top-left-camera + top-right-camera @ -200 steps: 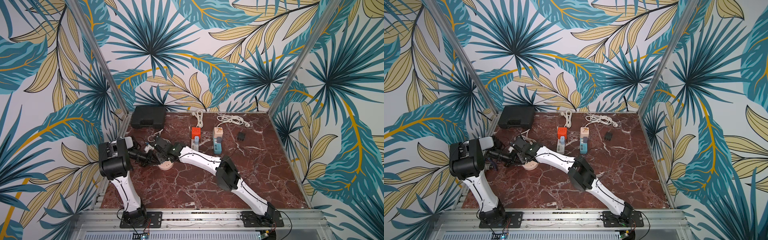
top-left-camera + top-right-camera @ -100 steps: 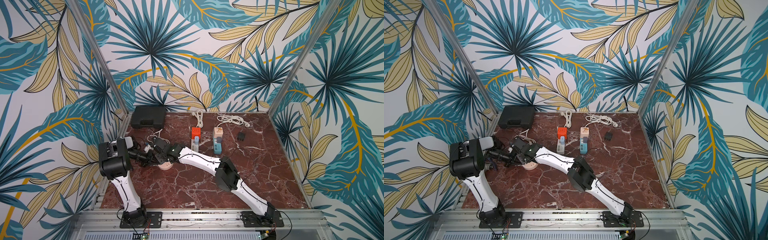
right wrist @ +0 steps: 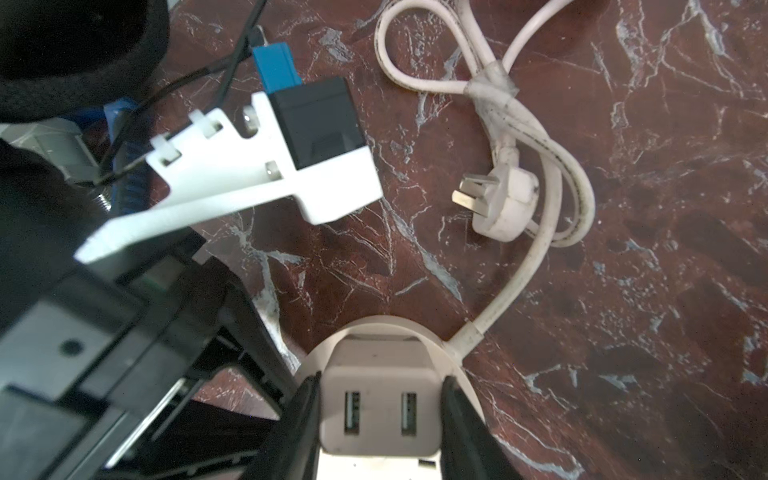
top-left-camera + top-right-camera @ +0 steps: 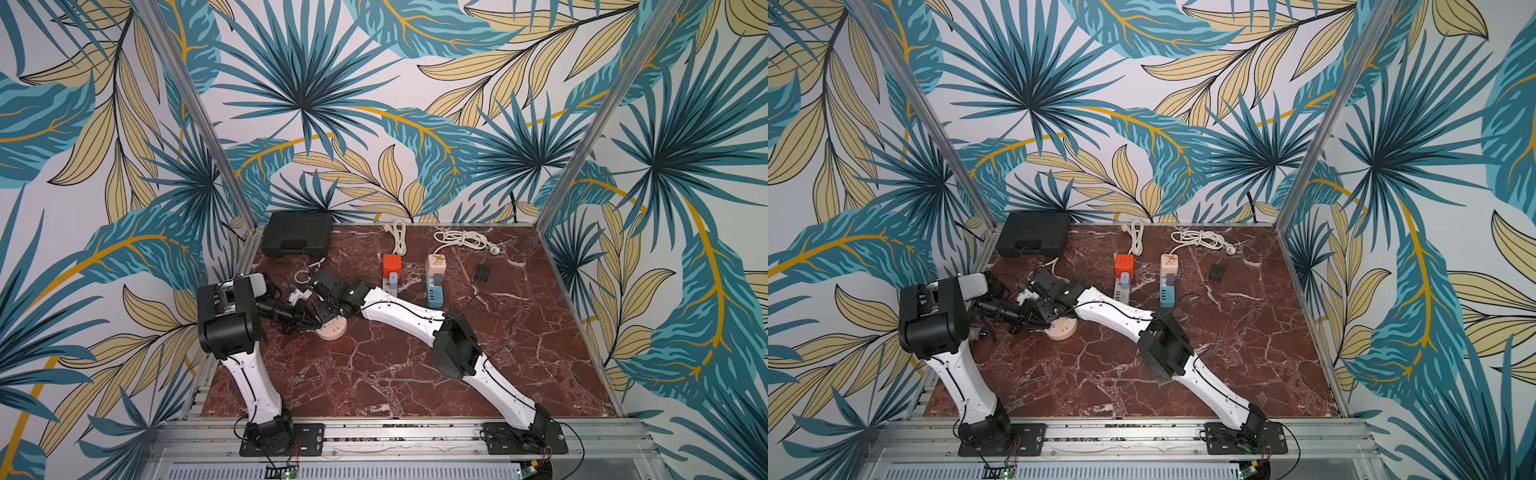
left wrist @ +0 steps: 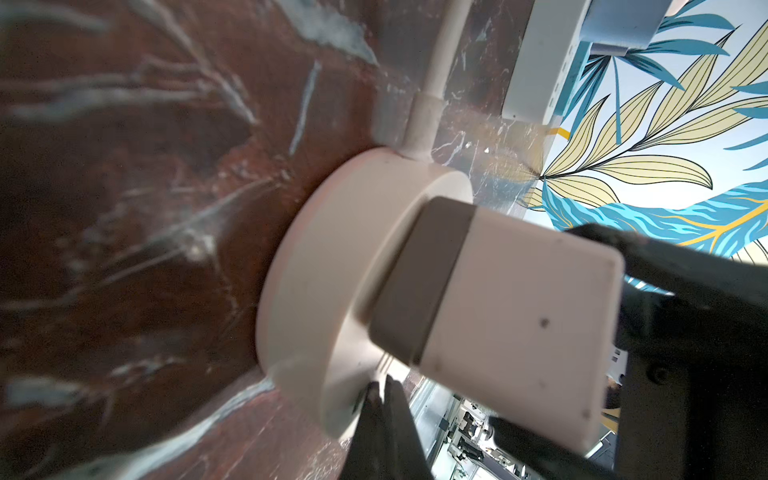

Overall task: Pull the plug off the socket
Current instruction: Remove the plug from the socket.

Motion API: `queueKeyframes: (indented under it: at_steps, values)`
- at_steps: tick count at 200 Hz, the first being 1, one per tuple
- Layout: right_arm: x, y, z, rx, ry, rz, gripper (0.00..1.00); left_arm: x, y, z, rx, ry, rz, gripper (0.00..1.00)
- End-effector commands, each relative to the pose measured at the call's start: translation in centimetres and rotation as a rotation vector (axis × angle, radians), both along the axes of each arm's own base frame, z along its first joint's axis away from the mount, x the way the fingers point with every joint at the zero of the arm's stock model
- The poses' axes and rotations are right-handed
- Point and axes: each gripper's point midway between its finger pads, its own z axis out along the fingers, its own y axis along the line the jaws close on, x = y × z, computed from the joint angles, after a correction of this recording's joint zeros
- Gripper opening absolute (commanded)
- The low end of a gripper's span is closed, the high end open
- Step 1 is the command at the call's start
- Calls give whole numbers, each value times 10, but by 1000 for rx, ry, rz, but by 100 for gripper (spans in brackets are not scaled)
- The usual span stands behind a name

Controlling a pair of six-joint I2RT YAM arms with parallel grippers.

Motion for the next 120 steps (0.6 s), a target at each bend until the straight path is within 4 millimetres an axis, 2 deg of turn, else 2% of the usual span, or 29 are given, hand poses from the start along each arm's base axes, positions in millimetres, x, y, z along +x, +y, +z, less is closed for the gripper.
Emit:
queueKeyframes:
  at_steps: [1,54,94,120]
  values:
    - [-15,-5,15,-30,5,15,17,6,18,-36,143,-35,-52,0]
    - [-16,-8,15,-172,-167,28,15,7,18,-35,142,-40,-54,0]
    - [-13,-10,22,-188,-189,37,14,7,18,-35,142,-40,-54,0]
    - [-14,-6,30,-115,-130,38,13,7,18,-35,144,-41,-54,0]
